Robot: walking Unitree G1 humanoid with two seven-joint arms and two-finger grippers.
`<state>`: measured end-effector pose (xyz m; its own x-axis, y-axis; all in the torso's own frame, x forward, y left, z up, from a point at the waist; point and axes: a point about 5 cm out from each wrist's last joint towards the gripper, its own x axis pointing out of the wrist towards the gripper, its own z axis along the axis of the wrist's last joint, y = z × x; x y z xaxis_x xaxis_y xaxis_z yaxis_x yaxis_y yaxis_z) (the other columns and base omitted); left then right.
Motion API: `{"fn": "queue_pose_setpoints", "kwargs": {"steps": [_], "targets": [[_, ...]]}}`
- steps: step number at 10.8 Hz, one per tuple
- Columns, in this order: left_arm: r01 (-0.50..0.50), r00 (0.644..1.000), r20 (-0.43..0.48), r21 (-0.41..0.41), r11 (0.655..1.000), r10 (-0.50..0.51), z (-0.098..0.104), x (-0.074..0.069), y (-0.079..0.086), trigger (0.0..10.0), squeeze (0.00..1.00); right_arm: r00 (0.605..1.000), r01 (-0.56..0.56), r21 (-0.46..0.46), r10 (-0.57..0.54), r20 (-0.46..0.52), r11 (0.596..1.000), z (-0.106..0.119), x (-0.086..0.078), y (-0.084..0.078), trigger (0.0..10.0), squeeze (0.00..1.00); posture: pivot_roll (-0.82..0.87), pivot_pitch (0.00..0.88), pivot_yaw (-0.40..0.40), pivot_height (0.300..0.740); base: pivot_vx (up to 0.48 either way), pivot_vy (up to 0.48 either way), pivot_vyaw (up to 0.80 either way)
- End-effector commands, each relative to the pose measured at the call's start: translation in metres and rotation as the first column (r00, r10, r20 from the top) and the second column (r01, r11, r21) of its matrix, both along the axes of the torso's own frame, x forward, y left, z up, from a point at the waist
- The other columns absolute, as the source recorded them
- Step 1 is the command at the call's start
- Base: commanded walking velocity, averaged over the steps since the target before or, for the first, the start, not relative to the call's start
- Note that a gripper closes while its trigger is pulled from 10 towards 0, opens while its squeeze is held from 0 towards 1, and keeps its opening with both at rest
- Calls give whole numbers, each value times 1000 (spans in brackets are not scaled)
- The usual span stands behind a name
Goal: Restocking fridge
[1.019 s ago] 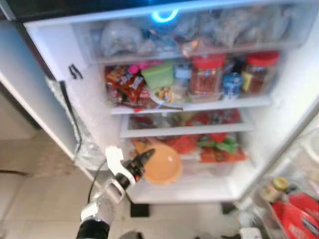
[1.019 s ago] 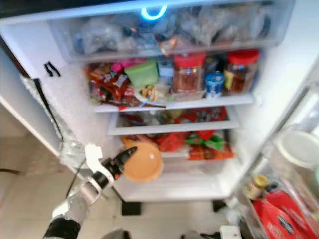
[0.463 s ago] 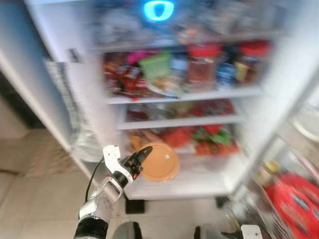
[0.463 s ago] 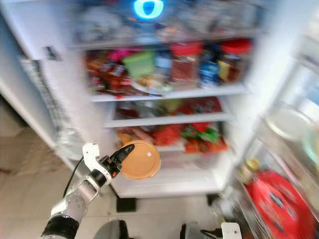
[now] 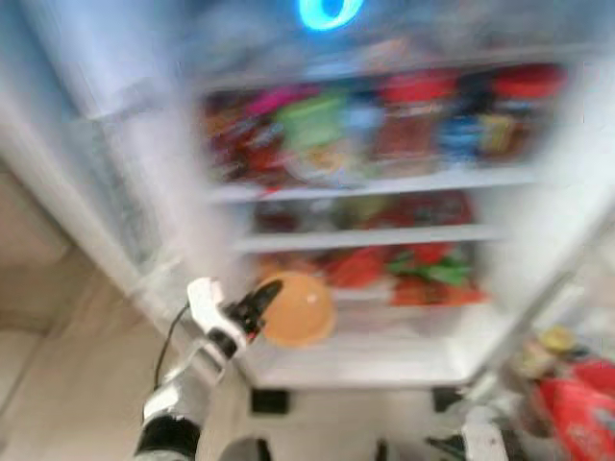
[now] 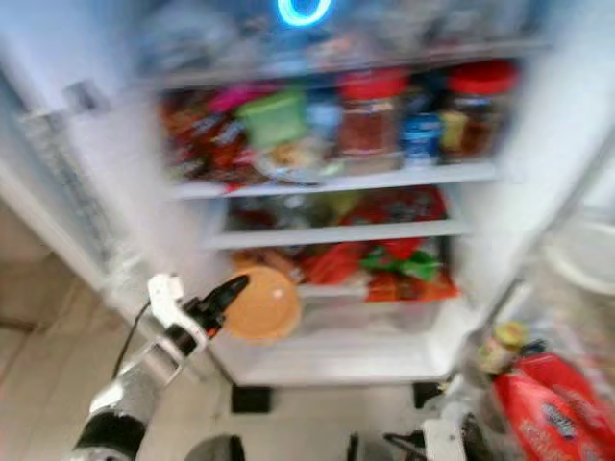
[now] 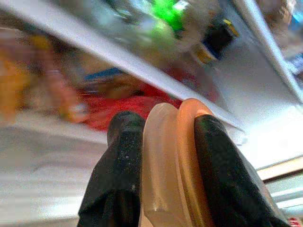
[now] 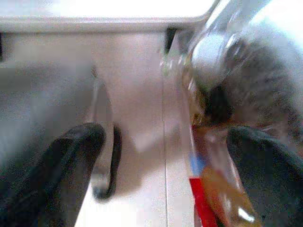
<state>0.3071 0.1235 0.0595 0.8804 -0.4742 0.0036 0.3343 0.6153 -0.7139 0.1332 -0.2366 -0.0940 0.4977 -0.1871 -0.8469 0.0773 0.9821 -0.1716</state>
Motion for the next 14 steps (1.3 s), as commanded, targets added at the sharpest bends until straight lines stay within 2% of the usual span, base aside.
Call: {"fn": "queue_pose_setpoints", "kwargs": {"steps": [1,5,7,10,11,12,13,14], "targets": [[11,1000,10,3,1000,-11,2,0,0,10000,0,1000,-3,22,3,-22,1000,-3,-5,6,10000,0,-124,51,99,650,300,0,0],[27,999,23,-9,1000,-27,5,2,-5,10000,0,1000,-6,26,6,-22,1000,-3,-5,6,10000,0,-122,52,98,650,298,0,0],[18,999,38,-40,999,-17,9,4,-6,10000,0,1000,-6,26,6,-23,1000,-3,-5,6,10000,0,-124,51,98,650,274,0,0],[-142,989,27,-93,985,145,16,19,6,10000,0,1000,-9,32,10,-24,999,-3,-4,6,10000,0,-127,53,96,650,0,0,0],[-189,981,7,-137,972,192,18,25,7,10000,0,1000,-9,32,10,-24,999,-3,-4,6,10000,0,-129,52,95,650,0,0,0],[-228,973,-9,-143,963,229,20,31,7,10000,0,1000,-8,33,9,-23,999,-3,-4,5,10000,0,-132,51,95,650,0,0,0],[-275,962,-25,-115,955,274,21,37,7,10000,0,1000,-10,33,10,-23,999,-3,-3,5,10000,0,-136,49,94,650,0,0,0],[-314,949,-47,-130,940,311,23,42,7,10000,0,1000,-8,34,9,-22,999,-3,-3,5,10000,0,-140,49,93,650,0,0,0]]}}
